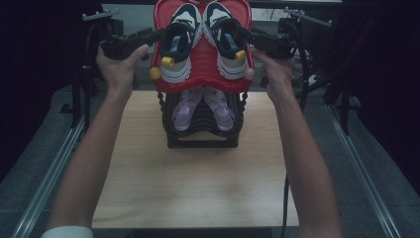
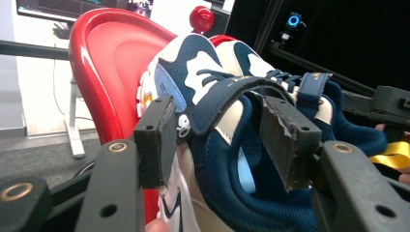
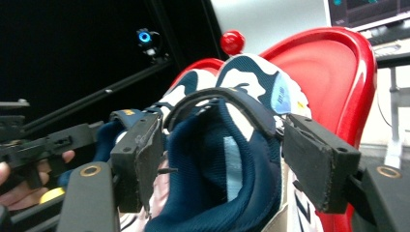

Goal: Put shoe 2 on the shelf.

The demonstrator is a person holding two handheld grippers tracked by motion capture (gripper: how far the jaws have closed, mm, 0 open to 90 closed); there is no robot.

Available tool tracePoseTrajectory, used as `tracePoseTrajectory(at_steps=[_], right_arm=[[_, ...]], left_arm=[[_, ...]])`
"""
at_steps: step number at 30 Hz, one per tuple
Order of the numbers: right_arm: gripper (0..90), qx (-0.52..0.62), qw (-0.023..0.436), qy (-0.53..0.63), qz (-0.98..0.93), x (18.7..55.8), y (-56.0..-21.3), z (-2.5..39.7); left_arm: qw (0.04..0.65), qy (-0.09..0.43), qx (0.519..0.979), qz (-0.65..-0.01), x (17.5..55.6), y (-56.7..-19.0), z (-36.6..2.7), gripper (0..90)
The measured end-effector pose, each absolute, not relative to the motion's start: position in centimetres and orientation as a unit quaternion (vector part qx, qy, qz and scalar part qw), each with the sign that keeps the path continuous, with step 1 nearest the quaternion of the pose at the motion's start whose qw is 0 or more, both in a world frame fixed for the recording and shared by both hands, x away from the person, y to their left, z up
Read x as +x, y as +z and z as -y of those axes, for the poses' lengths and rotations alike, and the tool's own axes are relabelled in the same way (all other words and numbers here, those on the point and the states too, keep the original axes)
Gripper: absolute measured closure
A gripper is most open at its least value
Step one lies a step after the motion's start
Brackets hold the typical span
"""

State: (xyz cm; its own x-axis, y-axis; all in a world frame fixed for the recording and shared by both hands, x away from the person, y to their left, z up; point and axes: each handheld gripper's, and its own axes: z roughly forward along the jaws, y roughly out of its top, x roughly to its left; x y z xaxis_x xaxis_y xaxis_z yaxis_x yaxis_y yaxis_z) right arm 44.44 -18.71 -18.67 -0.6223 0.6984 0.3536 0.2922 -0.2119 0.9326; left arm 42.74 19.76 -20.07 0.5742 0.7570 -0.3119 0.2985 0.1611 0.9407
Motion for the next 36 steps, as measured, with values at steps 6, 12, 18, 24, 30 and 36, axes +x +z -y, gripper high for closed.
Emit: tracePoseTrajectory(at_steps=[6,12,18,24,30,36], right_arm=[[34.7,0.385,0.150,0.682,-0.604,43.4,-19.1,19.9],[36.5,0.377,0.158,0.685,-0.603,42.2,-19.9,21.1],[38.4,0.364,0.153,0.686,-0.611,40.8,-21.1,22.1],[38.6,0.356,0.157,0.681,-0.621,39.5,-22.8,23.0],[38.8,0.351,0.163,0.673,-0.631,38.5,-24.7,23.8],[39.1,0.355,0.153,0.670,-0.634,37.7,-27.0,24.7]], left_arm=[[0.642,0.172,0.616,-0.422,41.7,-20.6,-20.8,47.2],[0.645,0.172,0.618,-0.416,40.2,-21.5,-21.7,47.2],[0.650,0.172,0.617,-0.408,38.6,-22.4,-22.9,47.6],[0.651,0.171,0.618,-0.406,37.0,-23.8,-24.0,48.6],[0.647,0.166,0.625,-0.404,35.8,-25.8,-24.4,49.8],[0.633,0.169,0.638,-0.404,34.8,-27.6,-24.6,49.8]])
